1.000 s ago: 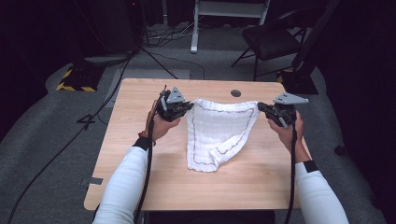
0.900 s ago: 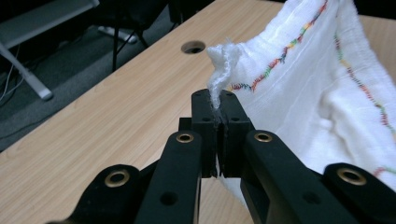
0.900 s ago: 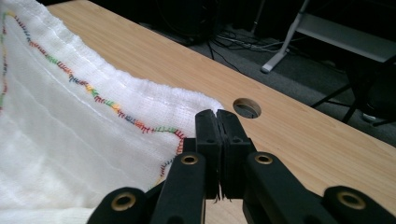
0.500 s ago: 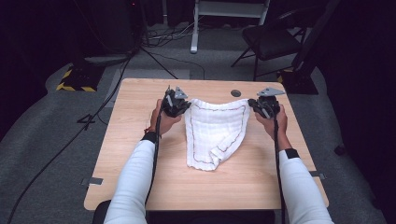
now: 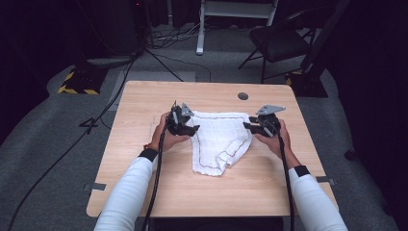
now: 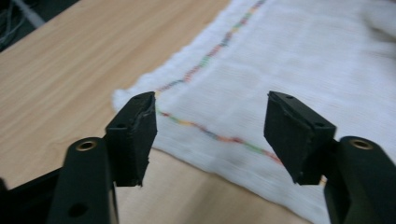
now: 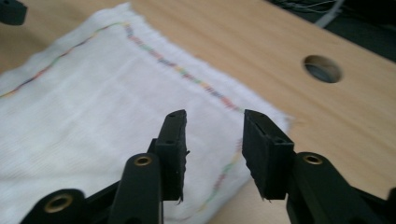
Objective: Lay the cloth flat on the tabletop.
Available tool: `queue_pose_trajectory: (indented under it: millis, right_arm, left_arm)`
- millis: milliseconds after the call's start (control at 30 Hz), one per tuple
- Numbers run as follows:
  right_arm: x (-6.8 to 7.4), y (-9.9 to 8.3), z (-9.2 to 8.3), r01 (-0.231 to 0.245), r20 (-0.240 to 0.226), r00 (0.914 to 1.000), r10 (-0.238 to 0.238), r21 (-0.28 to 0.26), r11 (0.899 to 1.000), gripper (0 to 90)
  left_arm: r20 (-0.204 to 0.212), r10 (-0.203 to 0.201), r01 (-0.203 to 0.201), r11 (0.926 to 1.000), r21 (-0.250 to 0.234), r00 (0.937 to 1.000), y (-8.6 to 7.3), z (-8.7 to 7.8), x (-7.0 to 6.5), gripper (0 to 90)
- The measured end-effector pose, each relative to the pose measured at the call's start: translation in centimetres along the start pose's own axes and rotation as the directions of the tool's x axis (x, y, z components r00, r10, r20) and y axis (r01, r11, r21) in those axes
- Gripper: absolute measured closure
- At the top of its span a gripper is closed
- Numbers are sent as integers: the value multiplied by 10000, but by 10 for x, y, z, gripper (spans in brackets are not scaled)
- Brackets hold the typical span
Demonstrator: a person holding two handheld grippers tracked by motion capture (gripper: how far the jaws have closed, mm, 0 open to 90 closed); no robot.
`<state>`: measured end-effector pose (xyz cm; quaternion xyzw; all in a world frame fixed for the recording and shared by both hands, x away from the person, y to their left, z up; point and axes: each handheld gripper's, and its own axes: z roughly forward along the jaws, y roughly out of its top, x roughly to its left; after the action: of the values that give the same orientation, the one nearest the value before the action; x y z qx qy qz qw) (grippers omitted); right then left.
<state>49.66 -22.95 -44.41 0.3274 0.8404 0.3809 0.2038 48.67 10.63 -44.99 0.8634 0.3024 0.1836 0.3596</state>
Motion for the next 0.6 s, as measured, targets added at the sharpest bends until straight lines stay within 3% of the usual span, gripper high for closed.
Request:
queue_pose_trajectory:
  millis: [67,100,200,267,300,333,367,400,433,467,500,567,600]
  right_arm:
    - [4,-2,-1,114,-185,9998,-112,97,9999,569]
    - [16,-8,-5,185,-651,9977,-176,144,9997,551]
    - [30,-18,-14,415,-1383,9897,-381,218,9989,515]
    - [34,-22,-17,571,-1598,9858,-523,255,9980,507]
    - [44,-30,-23,762,-1967,9779,-705,214,9969,502]
    - [44,-30,-23,762,-1967,9779,-705,214,9969,502]
    - [53,-36,-26,966,-2317,9688,-879,264,9950,496]
    - [57,-39,-27,1119,-2445,9642,-1029,231,9935,496]
    - [61,-40,-27,1147,-2601,9598,-1059,191,9932,492]
    - [61,-40,-27,1147,-2601,9598,-1059,191,9932,492]
    - [68,-42,-25,1297,-2888,9497,-1211,106,9915,487]
    - [71,-42,-23,1433,-2990,9449,-1332,119,9896,479]
    - [77,-42,-18,1631,-3185,9361,-1491,177,9864,474]
  left_arm:
    - [236,3,-2,10000,-62,9997,-3,-4,-7,329]
    - [559,221,-222,9998,1,9982,-8,-10,-20,303]
    - [1088,419,-438,9989,143,9932,-19,-15,-37,288]
    - [1242,486,-520,9984,242,9911,-23,-17,-43,285]
    - [1449,709,-775,9962,402,9869,-30,-19,-53,285]
    - [1449,709,-775,9962,402,9869,-30,-19,-53,290]
    - [1872,613,-749,9950,666,9804,-39,-20,-62,318]
    - [1872,613,-749,9950,666,9804,-39,-20,-62,328]
    - [2181,524,-737,9932,904,9745,-46,-19,-68,329]
    - [2181,524,-737,9932,904,9745,-46,-19,-68,336]
    - [2293,503,-737,9928,946,9720,-49,-19,-71,347]
    - [2413,618,-946,9874,1269,9685,-54,-18,-75,343]
    - [2502,437,-774,9889,1266,9672,-56,-18,-75,356]
